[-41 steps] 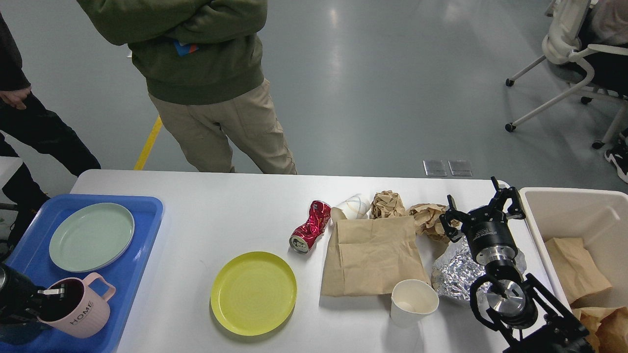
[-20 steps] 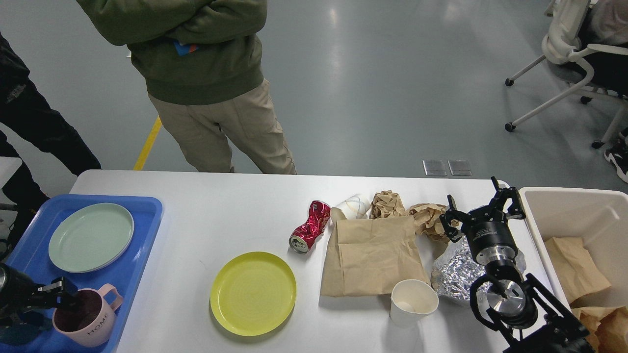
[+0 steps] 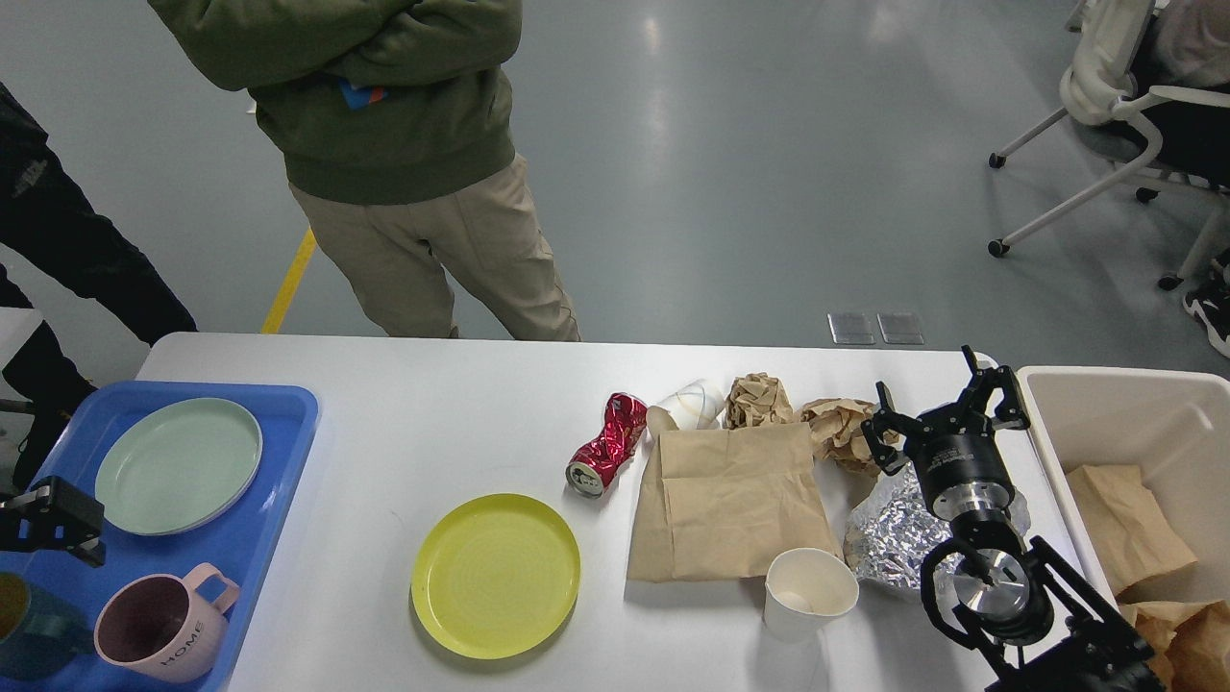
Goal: Tidy desktop
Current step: 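Lower the pink mug onto the tray and open the left gripper, then raise the left gripper up from the tray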
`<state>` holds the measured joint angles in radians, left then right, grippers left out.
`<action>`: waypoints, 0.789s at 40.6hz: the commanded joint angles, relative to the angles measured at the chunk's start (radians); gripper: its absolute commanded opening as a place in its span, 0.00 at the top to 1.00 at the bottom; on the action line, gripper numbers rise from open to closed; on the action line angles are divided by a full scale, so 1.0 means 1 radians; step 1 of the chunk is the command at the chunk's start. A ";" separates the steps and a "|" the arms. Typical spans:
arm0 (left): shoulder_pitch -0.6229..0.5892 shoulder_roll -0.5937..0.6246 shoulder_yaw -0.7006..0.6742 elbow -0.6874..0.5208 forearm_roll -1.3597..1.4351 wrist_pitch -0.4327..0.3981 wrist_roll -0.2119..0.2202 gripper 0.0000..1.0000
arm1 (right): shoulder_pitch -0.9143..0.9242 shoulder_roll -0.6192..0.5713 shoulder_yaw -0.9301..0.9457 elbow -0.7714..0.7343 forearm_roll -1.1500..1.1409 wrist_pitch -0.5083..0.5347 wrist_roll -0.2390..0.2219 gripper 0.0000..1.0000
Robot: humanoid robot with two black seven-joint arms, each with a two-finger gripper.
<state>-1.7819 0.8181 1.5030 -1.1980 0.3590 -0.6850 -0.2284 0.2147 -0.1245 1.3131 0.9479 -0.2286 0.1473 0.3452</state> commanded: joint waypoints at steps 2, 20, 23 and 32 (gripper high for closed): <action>-0.221 -0.079 0.172 -0.135 -0.092 0.004 0.003 0.07 | 0.000 0.000 0.000 0.000 0.000 0.000 0.000 0.00; -0.709 -0.490 0.209 -0.377 -0.394 -0.090 0.021 0.07 | 0.000 0.000 0.000 0.000 0.000 0.000 0.000 0.00; -0.755 -0.539 0.165 -0.382 -0.425 -0.105 0.040 0.07 | 0.000 0.000 0.000 0.000 0.000 0.000 0.000 0.00; -0.864 -0.665 0.069 -0.443 -0.534 -0.133 0.050 0.07 | 0.000 0.000 0.000 -0.001 0.000 0.000 0.000 0.00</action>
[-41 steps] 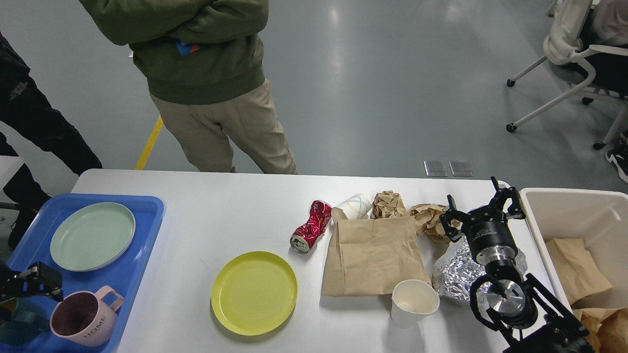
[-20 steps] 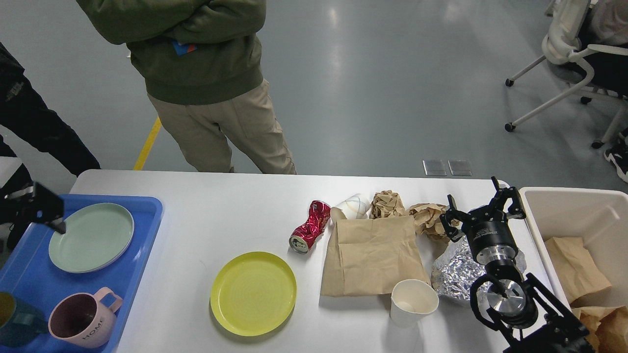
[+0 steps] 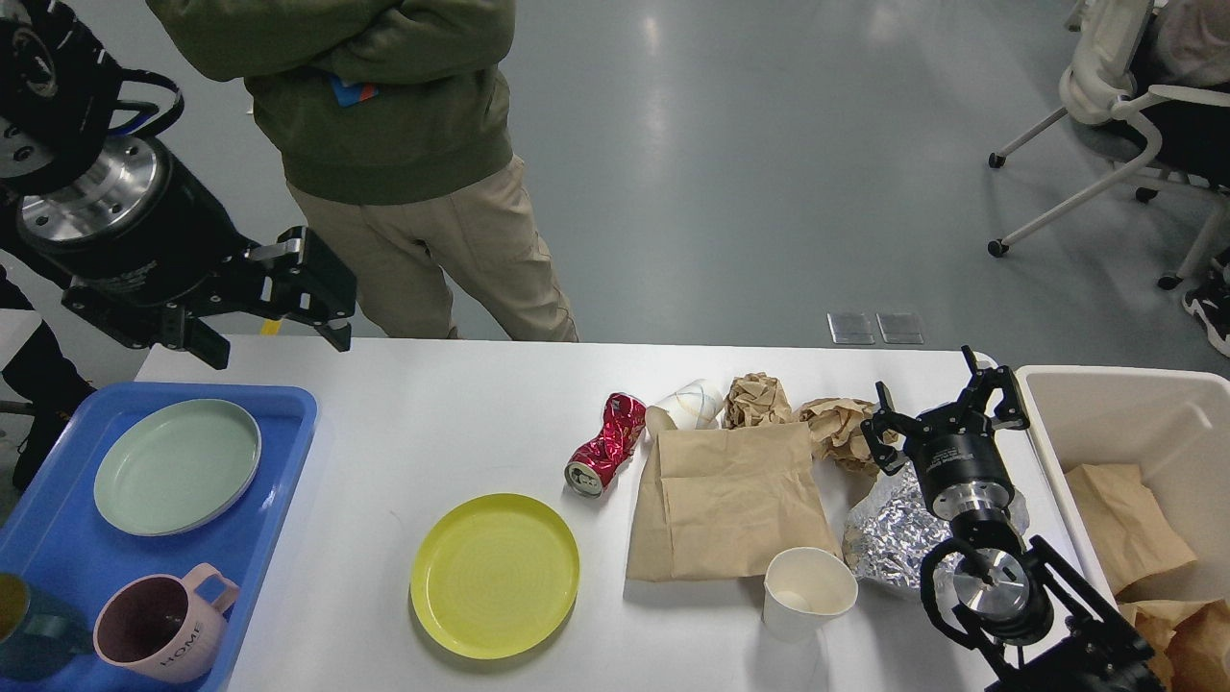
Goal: Tidy desktop
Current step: 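Raise the left gripper up from the tray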
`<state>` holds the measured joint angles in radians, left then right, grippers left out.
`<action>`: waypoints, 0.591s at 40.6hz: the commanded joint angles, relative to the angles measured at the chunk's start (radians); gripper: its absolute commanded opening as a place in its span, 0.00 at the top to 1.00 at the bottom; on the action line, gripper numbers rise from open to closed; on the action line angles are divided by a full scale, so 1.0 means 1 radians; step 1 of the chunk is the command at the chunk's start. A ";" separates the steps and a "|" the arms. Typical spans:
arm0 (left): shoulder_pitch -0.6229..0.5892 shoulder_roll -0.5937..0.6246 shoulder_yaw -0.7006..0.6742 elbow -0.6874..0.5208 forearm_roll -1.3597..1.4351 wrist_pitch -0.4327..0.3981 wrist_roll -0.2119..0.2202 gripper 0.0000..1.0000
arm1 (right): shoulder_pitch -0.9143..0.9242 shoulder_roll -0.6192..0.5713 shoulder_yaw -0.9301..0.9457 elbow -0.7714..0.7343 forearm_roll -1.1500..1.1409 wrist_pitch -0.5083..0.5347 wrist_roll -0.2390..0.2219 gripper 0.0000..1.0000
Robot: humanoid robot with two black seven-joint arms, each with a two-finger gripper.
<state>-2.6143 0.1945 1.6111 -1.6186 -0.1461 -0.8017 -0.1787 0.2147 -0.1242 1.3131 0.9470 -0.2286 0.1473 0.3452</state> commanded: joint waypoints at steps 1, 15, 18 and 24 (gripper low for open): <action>-0.033 -0.046 -0.040 -0.024 -0.030 -0.019 -0.001 0.07 | 0.000 -0.002 0.000 -0.001 0.000 0.000 0.000 0.00; -0.021 -0.050 -0.037 -0.018 -0.021 -0.007 -0.007 0.05 | 0.000 0.000 0.000 -0.001 0.000 0.000 0.000 0.00; -0.021 -0.050 -0.042 -0.018 -0.021 -0.008 -0.012 0.04 | 0.000 0.000 0.000 -0.001 0.000 0.000 0.000 0.00; -0.003 -0.053 -0.042 -0.018 -0.026 -0.004 -0.007 0.05 | 0.002 -0.002 0.000 -0.001 0.000 0.000 0.000 0.00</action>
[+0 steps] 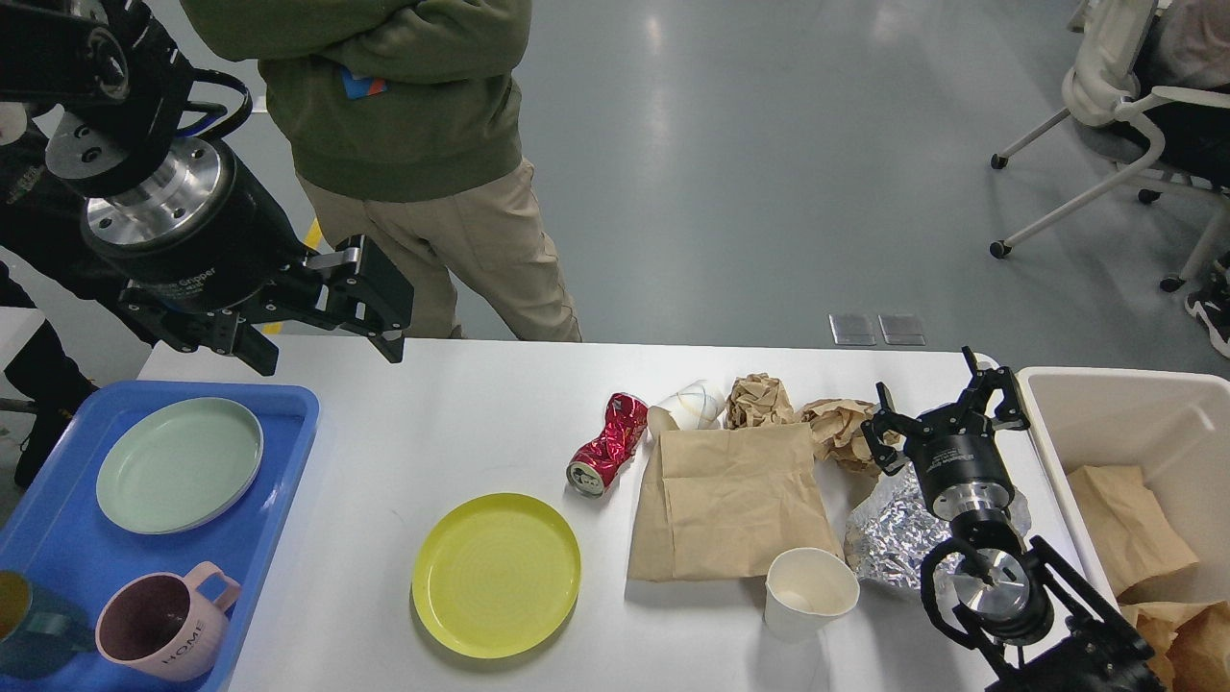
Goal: Tidy desktop
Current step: 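Raise the left gripper up from the tray, then lower the left gripper to the yellow plate's rim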
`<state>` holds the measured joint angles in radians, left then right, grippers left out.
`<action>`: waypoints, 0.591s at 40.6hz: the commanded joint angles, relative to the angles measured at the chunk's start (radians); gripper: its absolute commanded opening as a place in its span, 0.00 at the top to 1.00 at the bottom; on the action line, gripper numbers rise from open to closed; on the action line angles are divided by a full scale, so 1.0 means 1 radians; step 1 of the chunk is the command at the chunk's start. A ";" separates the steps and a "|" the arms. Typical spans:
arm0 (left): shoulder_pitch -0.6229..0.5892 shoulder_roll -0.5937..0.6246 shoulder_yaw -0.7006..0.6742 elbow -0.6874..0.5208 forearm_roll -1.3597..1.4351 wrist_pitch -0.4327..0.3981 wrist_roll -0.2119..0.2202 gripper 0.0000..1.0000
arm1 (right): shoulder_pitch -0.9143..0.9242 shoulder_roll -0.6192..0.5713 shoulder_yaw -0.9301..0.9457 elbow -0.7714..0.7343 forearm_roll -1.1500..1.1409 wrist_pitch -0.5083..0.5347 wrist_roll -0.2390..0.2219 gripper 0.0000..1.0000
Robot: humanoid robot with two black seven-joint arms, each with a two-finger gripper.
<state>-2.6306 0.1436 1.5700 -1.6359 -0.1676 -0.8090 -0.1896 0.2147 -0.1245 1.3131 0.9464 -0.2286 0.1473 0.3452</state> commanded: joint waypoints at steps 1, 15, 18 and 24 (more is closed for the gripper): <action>0.018 -0.004 -0.001 -0.001 -0.007 0.007 0.004 0.05 | 0.002 0.000 0.000 0.000 0.000 0.000 0.000 0.00; 0.032 -0.010 -0.004 -0.007 -0.116 0.008 0.007 0.06 | 0.002 0.000 0.000 0.000 0.000 0.000 0.000 0.00; 0.075 -0.007 -0.004 -0.002 -0.118 0.013 0.007 0.08 | 0.002 -0.001 0.000 0.000 0.000 0.000 0.000 0.00; 0.210 -0.001 -0.016 0.002 -0.130 0.088 0.006 0.15 | 0.000 -0.001 0.000 0.002 0.000 0.000 0.000 0.00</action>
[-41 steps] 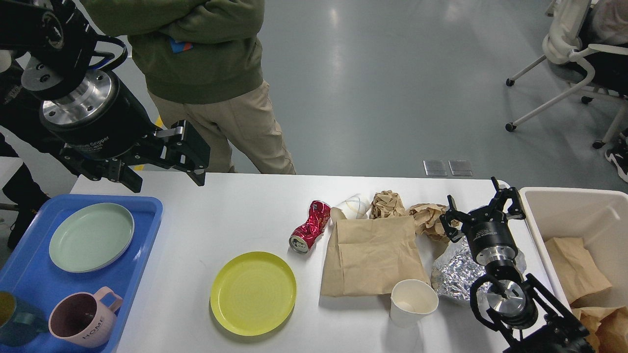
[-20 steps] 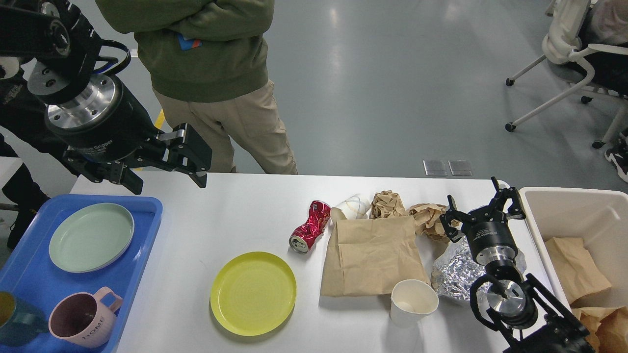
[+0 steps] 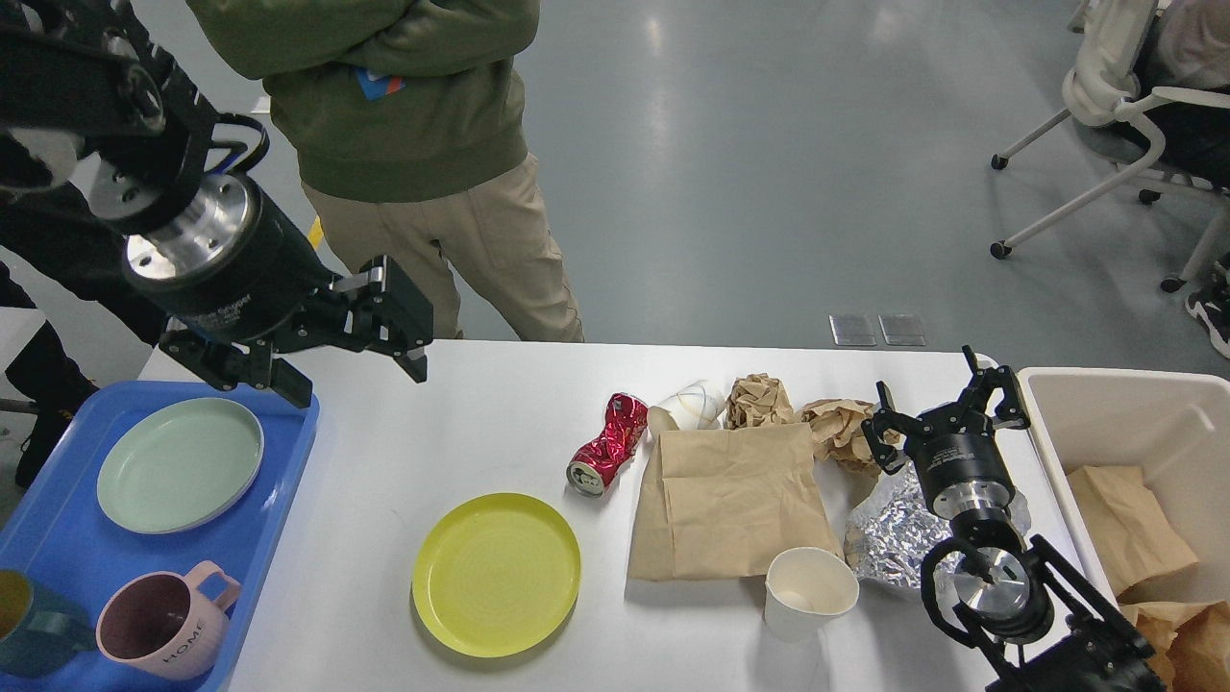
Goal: Tidy desktop
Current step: 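Lower the left gripper to the yellow plate's rim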
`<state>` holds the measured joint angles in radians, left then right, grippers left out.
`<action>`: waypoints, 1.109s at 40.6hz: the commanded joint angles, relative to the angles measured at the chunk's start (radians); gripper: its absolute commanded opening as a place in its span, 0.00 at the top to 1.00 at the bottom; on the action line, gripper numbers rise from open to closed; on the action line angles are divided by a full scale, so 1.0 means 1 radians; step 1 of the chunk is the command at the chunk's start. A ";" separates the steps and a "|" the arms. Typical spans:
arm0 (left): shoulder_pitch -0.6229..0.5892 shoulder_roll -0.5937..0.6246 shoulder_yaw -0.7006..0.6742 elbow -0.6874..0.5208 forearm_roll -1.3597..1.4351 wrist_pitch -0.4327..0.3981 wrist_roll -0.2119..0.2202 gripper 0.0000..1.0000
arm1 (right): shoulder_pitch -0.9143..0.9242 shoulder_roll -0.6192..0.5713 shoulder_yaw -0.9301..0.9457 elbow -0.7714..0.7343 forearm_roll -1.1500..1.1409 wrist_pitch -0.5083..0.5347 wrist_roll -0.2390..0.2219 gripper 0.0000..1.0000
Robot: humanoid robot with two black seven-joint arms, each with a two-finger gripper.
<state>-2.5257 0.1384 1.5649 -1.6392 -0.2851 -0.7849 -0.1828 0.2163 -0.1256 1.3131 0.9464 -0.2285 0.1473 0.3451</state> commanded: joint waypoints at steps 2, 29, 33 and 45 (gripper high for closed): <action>0.163 0.006 -0.020 0.012 -0.032 0.111 0.000 0.16 | -0.002 0.000 0.000 0.002 0.000 0.000 0.000 0.00; 0.718 -0.002 -0.149 0.134 -0.187 0.492 0.006 0.14 | -0.002 0.000 0.000 0.002 0.000 0.000 0.000 0.00; 0.810 -0.017 -0.174 0.214 -0.186 0.492 0.006 0.14 | -0.002 0.000 0.000 0.002 0.000 0.000 0.000 0.00; 0.989 -0.072 -0.194 0.315 -0.180 0.599 0.008 0.11 | -0.002 0.000 0.000 0.002 0.000 0.000 0.000 0.00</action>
<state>-1.5903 0.0834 1.3681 -1.3321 -0.4650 -0.2514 -0.1743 0.2147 -0.1257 1.3131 0.9482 -0.2285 0.1473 0.3452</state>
